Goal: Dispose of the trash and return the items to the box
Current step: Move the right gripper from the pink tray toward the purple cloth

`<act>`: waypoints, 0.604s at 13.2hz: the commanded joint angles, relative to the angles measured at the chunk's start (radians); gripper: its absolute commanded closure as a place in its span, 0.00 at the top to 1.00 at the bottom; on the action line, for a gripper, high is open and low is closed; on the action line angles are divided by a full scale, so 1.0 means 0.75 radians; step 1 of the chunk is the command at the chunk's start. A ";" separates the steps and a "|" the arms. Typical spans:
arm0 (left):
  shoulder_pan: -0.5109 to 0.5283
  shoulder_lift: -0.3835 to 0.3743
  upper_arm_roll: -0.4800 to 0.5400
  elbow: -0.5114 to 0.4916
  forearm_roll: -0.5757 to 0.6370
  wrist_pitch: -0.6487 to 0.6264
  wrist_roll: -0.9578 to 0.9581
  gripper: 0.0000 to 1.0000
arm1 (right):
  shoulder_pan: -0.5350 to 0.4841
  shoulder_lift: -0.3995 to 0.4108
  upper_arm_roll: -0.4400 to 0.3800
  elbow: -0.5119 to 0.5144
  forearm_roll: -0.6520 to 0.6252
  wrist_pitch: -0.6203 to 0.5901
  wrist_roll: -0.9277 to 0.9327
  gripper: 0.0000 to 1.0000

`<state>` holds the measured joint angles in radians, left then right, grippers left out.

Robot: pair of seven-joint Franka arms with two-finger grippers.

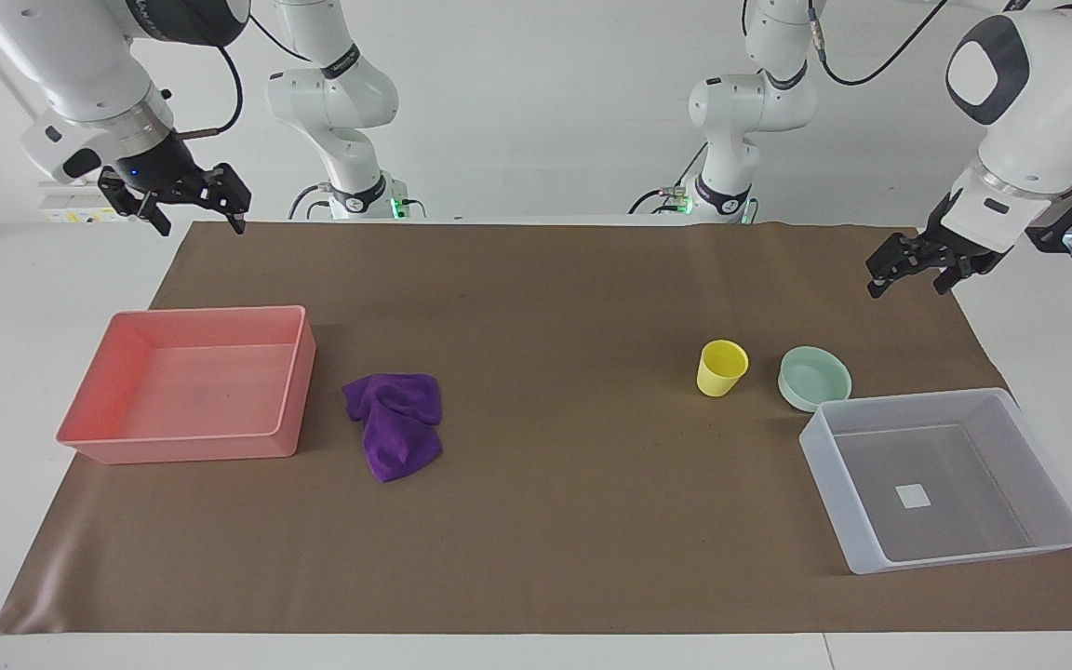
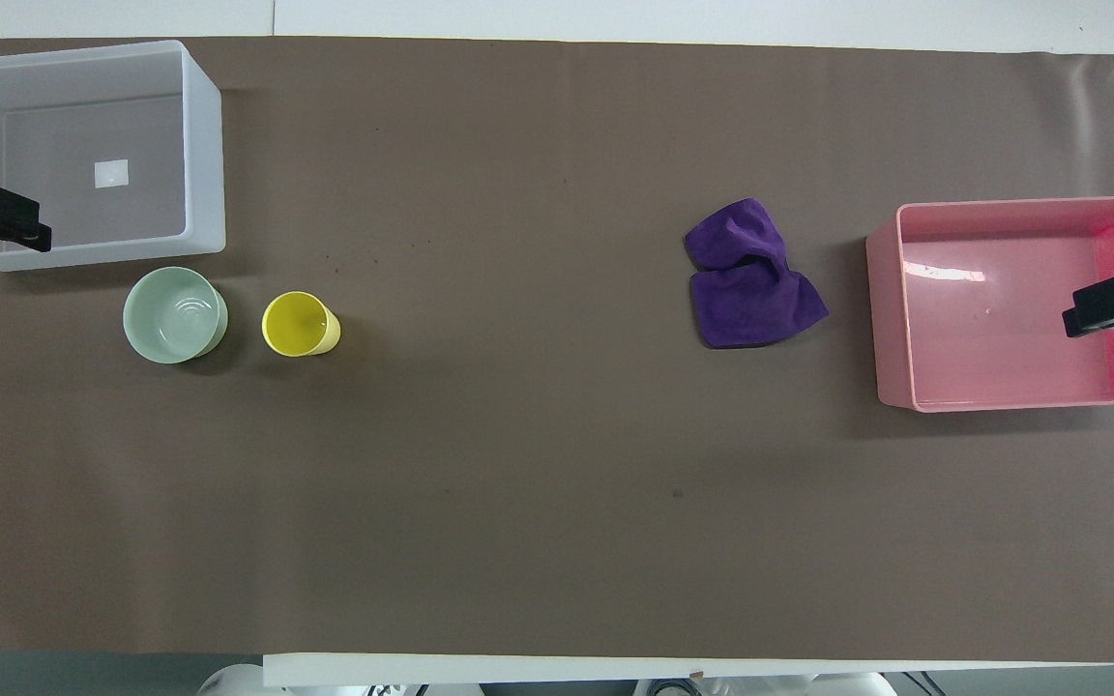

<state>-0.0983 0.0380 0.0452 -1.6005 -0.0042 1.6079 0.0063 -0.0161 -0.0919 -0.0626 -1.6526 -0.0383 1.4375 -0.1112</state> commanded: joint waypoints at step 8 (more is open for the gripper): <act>0.008 -0.004 -0.003 0.015 -0.001 -0.033 0.024 1.00 | 0.050 0.043 0.010 -0.038 0.053 0.153 -0.005 1.00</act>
<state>-0.0983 0.0380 0.0452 -1.6005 -0.0042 1.6064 0.0070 -0.0028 -0.0777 -0.0607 -1.6669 -0.0172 1.5207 -0.1112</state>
